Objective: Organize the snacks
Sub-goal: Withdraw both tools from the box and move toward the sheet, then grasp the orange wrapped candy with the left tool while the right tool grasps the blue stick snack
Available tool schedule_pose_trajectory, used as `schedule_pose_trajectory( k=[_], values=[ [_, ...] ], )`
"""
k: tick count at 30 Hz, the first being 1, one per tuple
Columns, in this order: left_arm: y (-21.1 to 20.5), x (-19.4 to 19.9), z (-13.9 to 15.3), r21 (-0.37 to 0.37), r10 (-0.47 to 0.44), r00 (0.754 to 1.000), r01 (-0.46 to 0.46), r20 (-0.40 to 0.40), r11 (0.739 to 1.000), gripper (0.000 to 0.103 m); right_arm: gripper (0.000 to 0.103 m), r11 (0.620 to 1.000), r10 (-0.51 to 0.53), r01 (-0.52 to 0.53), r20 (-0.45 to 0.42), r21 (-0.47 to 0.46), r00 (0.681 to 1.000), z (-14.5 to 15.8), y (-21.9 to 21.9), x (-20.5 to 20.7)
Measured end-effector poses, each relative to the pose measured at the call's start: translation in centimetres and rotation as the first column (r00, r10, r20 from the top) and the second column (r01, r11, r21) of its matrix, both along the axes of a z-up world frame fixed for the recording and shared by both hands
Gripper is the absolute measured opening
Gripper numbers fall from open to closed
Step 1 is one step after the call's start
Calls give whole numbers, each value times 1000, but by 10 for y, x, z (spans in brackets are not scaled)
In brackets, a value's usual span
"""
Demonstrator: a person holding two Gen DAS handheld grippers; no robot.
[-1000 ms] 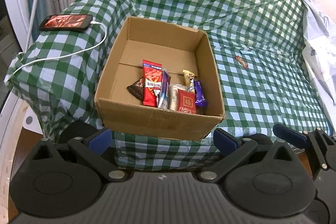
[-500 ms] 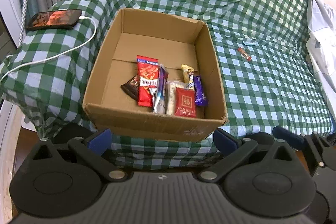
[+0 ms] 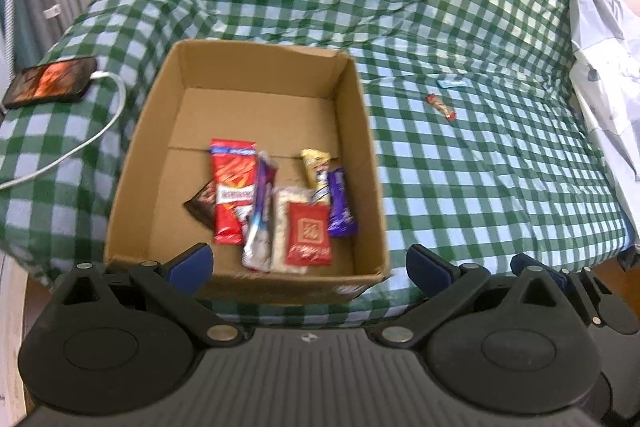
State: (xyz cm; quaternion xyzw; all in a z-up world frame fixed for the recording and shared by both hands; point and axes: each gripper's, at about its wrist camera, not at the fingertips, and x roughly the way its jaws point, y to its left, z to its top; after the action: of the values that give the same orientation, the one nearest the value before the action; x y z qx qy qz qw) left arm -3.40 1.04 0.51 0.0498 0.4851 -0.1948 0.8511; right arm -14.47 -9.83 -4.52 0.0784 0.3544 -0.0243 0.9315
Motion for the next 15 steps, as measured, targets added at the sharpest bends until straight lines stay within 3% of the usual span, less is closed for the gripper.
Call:
schedule_pose_trajectory(
  k=[9,15],
  values=[
    [-76,37,5,-26,-88,996,87,-20,996,103,100,987,-156,157,27,-25,987,1,-76,-1],
    [-143,83,-12,-26,-118,989,116,-84,993,103,100,962,-265,267,40,-53,963,-7,-147,8]
  ],
)
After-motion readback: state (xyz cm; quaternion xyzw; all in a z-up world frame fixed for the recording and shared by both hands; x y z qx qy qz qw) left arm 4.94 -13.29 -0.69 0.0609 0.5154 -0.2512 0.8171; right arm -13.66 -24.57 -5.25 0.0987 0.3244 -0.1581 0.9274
